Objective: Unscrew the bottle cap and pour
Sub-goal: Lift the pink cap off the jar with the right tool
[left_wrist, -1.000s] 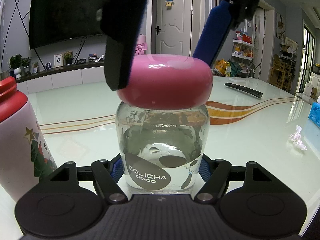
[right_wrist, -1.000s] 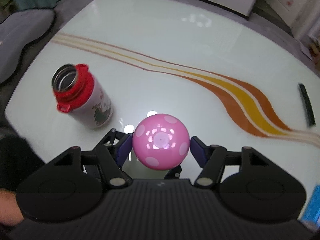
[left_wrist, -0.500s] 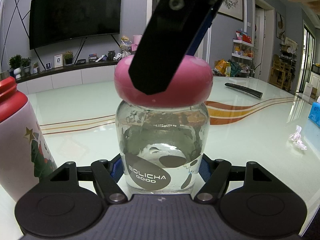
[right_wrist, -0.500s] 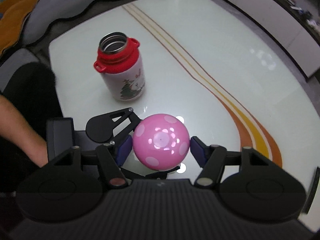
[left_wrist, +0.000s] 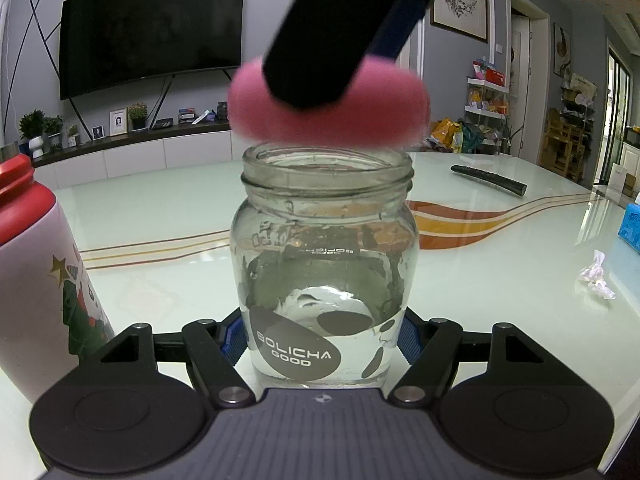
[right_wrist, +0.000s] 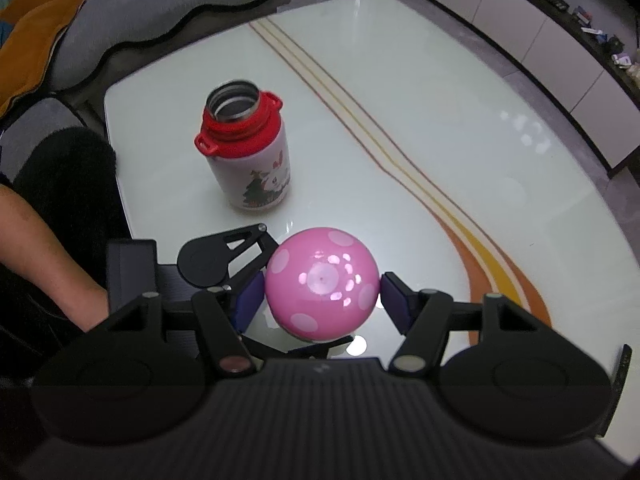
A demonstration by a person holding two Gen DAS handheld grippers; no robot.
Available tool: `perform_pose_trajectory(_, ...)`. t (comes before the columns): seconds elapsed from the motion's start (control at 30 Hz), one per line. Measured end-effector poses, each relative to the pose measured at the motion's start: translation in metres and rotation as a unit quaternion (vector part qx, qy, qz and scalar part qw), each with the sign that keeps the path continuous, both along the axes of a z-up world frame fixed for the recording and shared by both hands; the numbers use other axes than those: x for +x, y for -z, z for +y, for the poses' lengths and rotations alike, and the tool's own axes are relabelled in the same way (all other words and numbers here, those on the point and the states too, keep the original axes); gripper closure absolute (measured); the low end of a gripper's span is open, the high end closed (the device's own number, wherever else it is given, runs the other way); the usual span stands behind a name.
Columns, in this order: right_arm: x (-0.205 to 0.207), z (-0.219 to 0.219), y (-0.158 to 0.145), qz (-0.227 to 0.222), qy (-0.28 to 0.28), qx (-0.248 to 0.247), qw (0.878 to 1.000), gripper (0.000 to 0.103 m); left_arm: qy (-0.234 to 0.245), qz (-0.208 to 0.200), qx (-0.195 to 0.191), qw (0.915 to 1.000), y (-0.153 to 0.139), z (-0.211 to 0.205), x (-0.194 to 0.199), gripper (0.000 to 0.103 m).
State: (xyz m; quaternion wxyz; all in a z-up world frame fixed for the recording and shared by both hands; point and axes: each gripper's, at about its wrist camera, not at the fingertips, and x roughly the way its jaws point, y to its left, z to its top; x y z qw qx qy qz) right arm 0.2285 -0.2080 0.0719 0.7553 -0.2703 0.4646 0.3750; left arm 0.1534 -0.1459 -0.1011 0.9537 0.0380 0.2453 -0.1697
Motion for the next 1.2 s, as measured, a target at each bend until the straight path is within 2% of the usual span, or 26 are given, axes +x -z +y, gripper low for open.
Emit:
perform_pose_trajectory(0.27,-0.003,-0.014,-0.015,-0.015,0.019,-0.001,1.000,0.040,0.000,0.000,0.000,1.0000,0.000,-0.001,-0.001,0.029)
perform_pose_trajectory(0.47,-0.003,-0.035,-0.009,-0.017,0.060,0.013,0.998,0.040,0.000,0.000,0.001,1.0000,-0.001,-0.001,-0.001,0.029)
perform_pose_trajectory(0.67,-0.001,-0.052,0.009,-0.011,0.091,0.004,0.996,0.040,0.000,0.000,0.001,1.0000,-0.001,-0.003,-0.001,0.029)
perform_pose_trajectory(0.97,0.008,-0.079,0.057,0.003,0.166,-0.011,0.986,0.040,0.000,0.000,0.001,1.0000,-0.002,-0.005,-0.001,0.029)
perform_pose_trajectory(1.2,0.008,-0.091,0.087,0.017,0.193,-0.016,0.981,0.040,0.000,0.000,0.001,1.0000,-0.002,-0.003,0.000,0.029)
